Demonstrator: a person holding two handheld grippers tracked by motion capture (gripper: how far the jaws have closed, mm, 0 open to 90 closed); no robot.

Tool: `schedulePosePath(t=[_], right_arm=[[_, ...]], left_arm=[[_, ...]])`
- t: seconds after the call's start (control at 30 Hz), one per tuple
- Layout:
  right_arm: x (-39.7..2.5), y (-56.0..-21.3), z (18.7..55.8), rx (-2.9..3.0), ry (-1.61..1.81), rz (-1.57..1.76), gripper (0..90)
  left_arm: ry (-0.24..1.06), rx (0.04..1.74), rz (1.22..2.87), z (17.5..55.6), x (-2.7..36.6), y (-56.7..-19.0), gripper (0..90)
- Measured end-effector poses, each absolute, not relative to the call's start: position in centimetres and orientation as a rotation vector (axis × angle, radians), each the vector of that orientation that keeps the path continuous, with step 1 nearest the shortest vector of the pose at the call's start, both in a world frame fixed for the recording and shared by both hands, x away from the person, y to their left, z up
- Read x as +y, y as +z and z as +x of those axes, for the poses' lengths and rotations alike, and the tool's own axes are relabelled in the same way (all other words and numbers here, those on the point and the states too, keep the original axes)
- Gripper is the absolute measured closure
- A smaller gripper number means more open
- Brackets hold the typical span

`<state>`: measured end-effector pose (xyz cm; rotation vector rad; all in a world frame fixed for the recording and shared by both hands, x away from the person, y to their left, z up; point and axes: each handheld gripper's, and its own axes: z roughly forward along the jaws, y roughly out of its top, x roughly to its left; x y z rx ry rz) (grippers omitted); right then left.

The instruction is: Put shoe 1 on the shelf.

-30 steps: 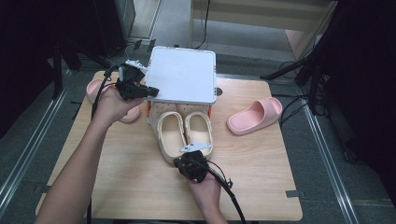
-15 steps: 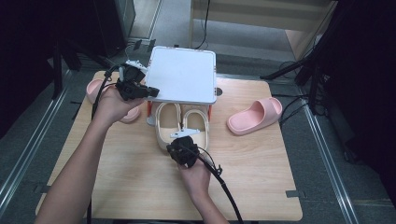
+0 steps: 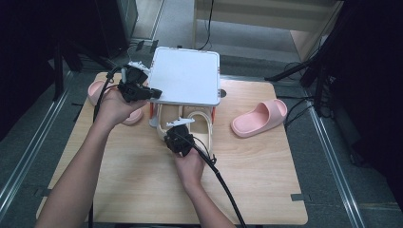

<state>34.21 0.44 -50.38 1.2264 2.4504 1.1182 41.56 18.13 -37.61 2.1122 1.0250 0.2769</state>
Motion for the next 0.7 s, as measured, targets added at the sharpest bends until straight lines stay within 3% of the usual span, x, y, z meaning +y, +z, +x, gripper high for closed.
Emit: schedulePosePath(t=[0.43, 0.7], right_arm=[[1.8, -50.4, 36.9, 2.403, 1.120, 1.276, 90.0], [1.1, -49.6, 35.9, 2.416, 1.184, 1.214, 90.0]], left_arm=[[0.275, 1.023, 2.115, 41.6, 18.3, -37.6, 89.8], [0.269, 1.027, 2.103, 41.6, 18.4, -37.7, 89.8]])
